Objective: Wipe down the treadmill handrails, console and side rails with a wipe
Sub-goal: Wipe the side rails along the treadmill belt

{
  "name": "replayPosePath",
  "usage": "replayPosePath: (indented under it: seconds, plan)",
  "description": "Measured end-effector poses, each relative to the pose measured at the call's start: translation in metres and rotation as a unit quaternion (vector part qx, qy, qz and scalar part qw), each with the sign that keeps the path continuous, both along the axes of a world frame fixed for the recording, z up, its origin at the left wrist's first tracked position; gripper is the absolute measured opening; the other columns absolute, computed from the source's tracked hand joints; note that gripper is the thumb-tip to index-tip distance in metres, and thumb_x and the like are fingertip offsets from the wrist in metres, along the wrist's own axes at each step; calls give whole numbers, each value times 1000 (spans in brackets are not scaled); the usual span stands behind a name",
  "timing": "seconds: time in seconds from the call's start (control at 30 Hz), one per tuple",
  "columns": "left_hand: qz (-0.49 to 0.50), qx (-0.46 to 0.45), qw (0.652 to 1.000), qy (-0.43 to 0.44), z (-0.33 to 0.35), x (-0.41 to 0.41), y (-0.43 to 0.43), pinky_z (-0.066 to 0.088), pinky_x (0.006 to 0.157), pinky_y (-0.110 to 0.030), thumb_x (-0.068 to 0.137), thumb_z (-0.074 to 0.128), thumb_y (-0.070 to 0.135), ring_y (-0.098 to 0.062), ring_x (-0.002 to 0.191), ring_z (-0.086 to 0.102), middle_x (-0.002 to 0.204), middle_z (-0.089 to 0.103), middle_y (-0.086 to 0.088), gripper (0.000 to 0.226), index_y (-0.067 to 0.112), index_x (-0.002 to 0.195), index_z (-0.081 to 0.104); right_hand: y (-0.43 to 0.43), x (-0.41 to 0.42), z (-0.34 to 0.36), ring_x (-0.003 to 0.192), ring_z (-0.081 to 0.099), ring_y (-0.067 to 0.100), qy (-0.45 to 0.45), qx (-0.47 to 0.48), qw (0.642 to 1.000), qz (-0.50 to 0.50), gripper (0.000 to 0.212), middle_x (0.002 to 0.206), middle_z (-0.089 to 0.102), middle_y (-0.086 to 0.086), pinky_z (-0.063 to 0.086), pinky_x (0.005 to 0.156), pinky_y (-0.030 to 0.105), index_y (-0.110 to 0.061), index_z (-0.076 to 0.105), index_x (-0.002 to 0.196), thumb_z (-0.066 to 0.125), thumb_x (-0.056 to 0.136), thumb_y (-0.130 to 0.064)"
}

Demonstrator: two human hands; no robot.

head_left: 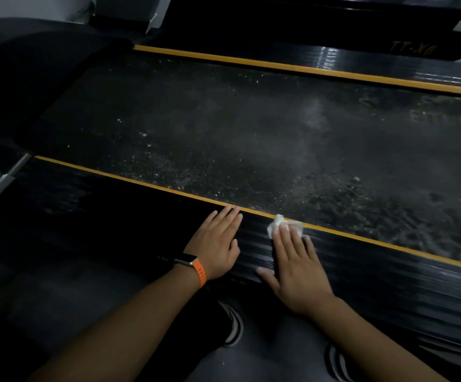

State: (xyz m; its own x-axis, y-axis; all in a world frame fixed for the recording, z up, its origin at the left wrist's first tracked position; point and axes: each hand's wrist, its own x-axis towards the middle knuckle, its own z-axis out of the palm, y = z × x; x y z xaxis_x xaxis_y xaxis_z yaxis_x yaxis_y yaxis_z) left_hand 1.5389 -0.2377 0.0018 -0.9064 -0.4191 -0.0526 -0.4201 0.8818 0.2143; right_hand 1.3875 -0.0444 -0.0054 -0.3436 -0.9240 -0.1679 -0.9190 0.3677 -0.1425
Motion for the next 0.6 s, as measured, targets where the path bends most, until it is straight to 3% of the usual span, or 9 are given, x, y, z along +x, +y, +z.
replayPosePath:
  seconds: [0.1,0.23,0.43,0.6]
  plan:
    - [0,-9,1000,7,-1,-2,1,14,129,-42,96,30,36,-17,158,13,169,24,-4,68,11,159,35,-27,24,1,159,12,32,-14,-16,999,44,96,171,19,14,8,124,54,-7,26,164,10,101,-77]
    - [7,-6,1000,11,0,-3,1,11,129,-38,94,29,37,-15,157,14,168,27,-3,69,11,158,36,-29,29,3,160,-2,26,-7,-22,998,51,93,173,3,7,1,124,53,-11,13,166,7,101,-76]
    - [8,-9,1000,12,-4,-1,-1,10,129,-38,97,29,36,-16,158,12,169,24,-2,68,12,160,33,41,-3,-3,161,9,27,32,-18,999,-18,90,173,14,7,9,125,51,-11,21,166,16,103,-75]
    - [7,-11,1000,16,-3,-1,0,17,128,-42,95,32,35,-18,157,18,167,30,-5,67,10,157,38,9,31,1,158,20,36,21,-20,1000,7,92,169,27,17,16,121,55,-4,33,161,21,102,-73]
